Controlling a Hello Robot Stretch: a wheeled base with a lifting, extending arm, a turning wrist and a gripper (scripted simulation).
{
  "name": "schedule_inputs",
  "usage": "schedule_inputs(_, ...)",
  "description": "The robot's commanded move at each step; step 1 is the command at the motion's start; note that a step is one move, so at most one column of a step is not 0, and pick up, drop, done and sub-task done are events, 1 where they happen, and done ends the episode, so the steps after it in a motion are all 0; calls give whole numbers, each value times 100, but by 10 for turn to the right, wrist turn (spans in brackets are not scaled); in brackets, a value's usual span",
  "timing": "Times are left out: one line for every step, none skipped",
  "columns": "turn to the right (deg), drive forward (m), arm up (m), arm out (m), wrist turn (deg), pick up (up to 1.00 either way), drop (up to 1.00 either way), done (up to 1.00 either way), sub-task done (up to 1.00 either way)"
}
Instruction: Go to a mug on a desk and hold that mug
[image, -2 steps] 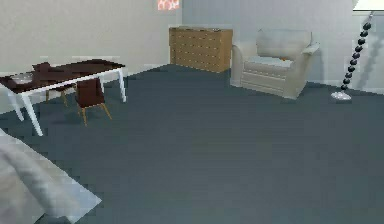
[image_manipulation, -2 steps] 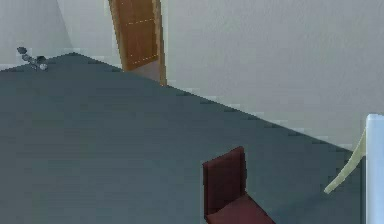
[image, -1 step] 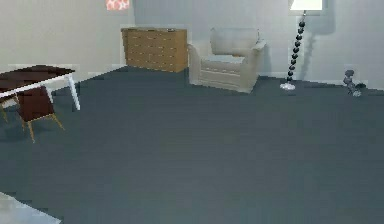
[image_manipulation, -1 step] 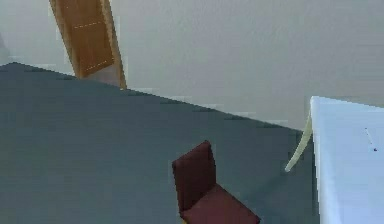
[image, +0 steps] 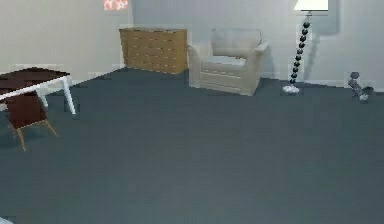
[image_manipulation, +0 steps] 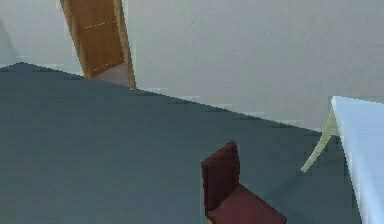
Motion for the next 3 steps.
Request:
schedule_inputs(-450,0,0,0,0,0,0,0,0)
schedule_inputs(-390,0,0,0,0,0,0,0,0)
schedule_inputs(0,60,0,0,0,0,0,0,0)
